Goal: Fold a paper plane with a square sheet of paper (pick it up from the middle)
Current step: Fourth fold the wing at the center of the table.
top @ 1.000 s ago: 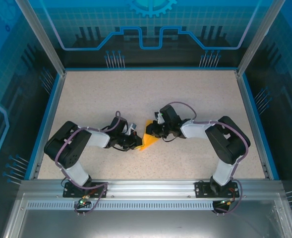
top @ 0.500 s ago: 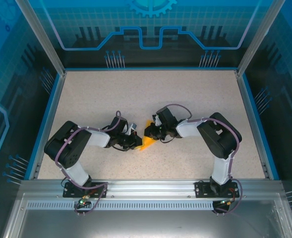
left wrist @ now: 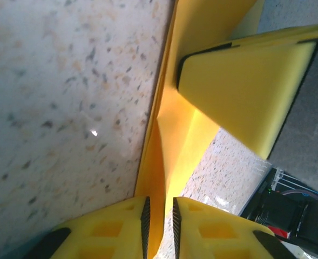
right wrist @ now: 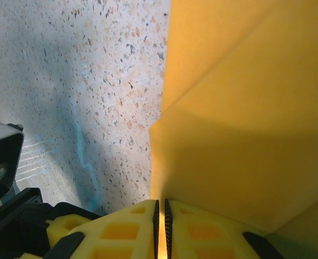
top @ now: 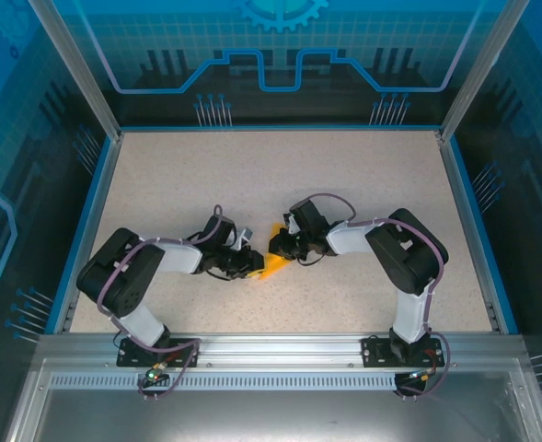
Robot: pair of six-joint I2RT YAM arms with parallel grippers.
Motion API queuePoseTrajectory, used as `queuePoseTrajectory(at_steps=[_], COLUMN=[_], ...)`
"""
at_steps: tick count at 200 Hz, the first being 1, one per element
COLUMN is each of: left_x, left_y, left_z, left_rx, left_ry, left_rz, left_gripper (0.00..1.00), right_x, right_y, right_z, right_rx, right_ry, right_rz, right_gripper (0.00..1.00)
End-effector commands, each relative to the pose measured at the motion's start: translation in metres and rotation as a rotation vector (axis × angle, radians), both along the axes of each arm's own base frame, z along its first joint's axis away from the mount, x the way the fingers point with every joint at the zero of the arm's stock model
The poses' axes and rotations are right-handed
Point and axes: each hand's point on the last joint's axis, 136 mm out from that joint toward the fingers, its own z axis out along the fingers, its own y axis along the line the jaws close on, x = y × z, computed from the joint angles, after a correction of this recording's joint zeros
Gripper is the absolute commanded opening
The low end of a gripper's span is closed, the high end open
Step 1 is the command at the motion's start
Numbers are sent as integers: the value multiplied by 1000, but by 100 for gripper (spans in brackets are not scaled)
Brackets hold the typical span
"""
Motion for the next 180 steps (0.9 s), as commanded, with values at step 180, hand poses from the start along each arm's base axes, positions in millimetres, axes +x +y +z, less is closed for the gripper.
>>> queuePoseTrajectory(at_steps=[180], left_x=[-24], left_y=[7], left_z=[-19], left_rx=[94], left_ry=[98], left_rz=[-87], left_gripper=[16], right_x=[-23], right_y=[-30], right_z=[-46], right_rx=[-124], right_ry=[104], right_rz=[-14], right_gripper=[14])
